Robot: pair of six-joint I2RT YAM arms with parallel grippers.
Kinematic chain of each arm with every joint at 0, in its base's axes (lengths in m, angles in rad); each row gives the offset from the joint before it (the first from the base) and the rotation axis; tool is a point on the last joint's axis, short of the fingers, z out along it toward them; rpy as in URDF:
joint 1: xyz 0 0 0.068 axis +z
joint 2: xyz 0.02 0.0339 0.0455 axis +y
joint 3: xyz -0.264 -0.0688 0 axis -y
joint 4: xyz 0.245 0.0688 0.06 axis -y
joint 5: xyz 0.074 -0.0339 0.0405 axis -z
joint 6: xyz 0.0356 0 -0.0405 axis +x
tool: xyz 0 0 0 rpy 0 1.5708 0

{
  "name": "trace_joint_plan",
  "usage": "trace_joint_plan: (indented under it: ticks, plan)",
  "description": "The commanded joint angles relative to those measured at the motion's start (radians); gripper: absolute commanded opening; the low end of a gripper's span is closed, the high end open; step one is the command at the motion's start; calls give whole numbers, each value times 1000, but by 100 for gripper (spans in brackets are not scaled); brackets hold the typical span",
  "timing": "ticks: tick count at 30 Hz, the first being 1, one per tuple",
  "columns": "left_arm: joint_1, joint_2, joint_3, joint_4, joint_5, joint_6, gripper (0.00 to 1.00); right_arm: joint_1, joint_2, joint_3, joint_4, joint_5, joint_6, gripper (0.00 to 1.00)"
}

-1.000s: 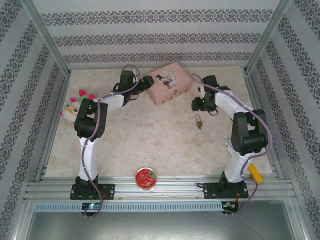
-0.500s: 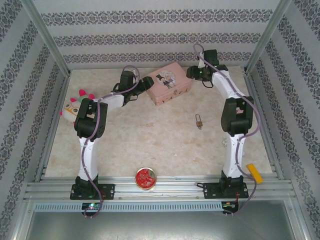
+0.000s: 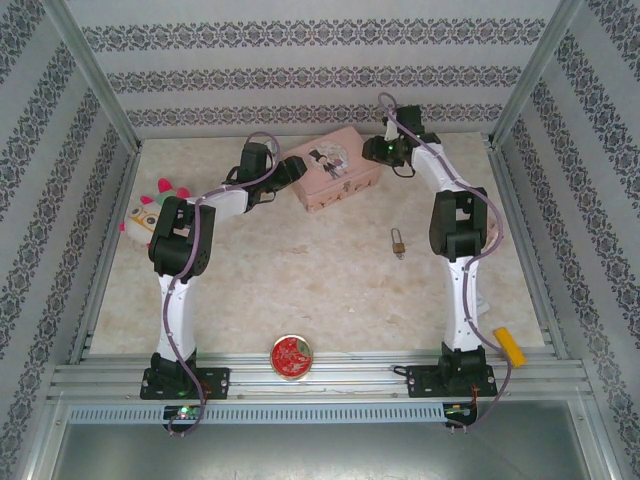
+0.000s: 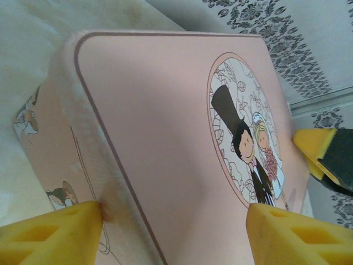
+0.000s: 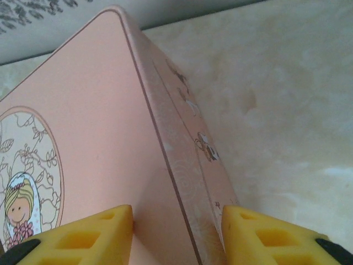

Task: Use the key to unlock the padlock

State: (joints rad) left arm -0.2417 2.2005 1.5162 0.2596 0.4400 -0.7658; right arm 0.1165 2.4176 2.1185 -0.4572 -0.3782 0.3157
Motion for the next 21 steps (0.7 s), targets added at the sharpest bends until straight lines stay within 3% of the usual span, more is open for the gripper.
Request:
trace_joint_plan:
  ticks: [1, 5, 13, 19, 21]
  plan:
    - [7, -15, 0, -17, 32, 16, 64, 53, -116, -154, 38, -39, 31, 43]
    - [6, -36, -40, 6, 55, 8, 57, 79, -241, -362, 140, -27, 67, 43]
    - [6, -137, -202, 79, 50, -10, 58, 139, -412, -664, 244, 29, 131, 44]
    - [7, -223, -286, 78, 17, -2, 64, 146, -537, -806, 272, 123, 171, 47]
    - [10, -266, -313, 60, -13, 14, 70, 144, -598, -856, 273, 161, 174, 50]
